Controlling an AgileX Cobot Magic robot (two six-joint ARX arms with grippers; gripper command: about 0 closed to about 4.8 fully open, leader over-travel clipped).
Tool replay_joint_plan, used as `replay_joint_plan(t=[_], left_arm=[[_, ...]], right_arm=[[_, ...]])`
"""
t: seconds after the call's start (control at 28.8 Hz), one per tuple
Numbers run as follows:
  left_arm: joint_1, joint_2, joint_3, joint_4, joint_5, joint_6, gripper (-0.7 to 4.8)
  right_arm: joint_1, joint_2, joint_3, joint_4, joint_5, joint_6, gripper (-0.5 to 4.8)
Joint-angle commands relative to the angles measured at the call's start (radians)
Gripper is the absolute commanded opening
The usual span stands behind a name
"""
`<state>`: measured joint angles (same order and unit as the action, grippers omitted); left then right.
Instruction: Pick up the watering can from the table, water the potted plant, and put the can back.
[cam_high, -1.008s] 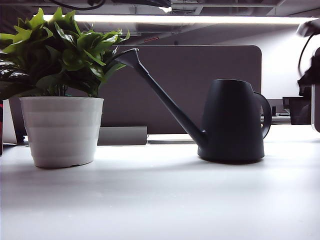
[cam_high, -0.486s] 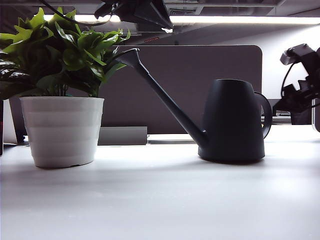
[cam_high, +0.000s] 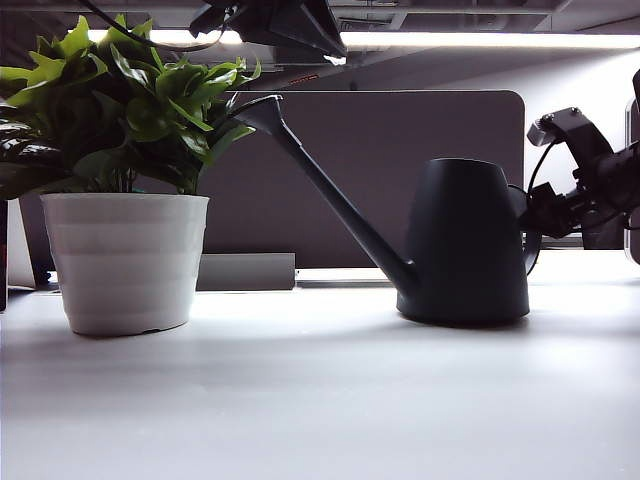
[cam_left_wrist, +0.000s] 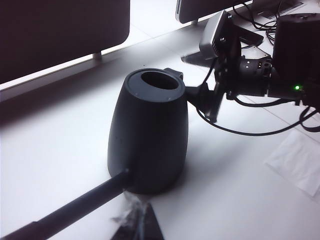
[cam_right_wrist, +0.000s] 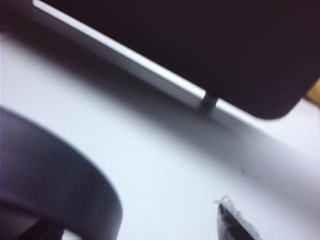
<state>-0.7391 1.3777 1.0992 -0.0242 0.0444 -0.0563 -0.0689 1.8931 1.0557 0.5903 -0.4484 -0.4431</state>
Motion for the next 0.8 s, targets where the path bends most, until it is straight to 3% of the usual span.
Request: replay_joint_plan(t=[0.03,0.35,0.42,0.52,0.56,0.8], left_arm=[[-0.002,-0.002,0.006,0.005,0.006,0.021,-0.05],[-0.002,-0.002,0.006,-0.020,0.031,0.023,-0.05],[-0.002,-0.002,0.006,-0.026,0.031,0.023,-0.05],[-0.002,-0.003,0.006,-0.034,0.031,0.023,-0.05],[-0.002,-0.003,0.006,-0.036,0.031,0.023,-0.05],[-0.002,-0.004,0.006,-0.056,0.054,0.023,-0.05]], right_arm=[[0.004,0.012,0.010,0.100,-0.002,-0.002,3.87],[0.036,0.110,0.114,0.096,-0.021,-0.002,3.85],[0.042,0.130,0.140,0.096,-0.031,-0.002,2.97],[0.054,0.149,0.164,0.098,-0.053,-0.003,-0.19],[0.055,0.153,0.171,0.097,-0.051,-0.002,0.02],[0.072,0.148,0.169,0.087,-0.038,0.042,-0.06]])
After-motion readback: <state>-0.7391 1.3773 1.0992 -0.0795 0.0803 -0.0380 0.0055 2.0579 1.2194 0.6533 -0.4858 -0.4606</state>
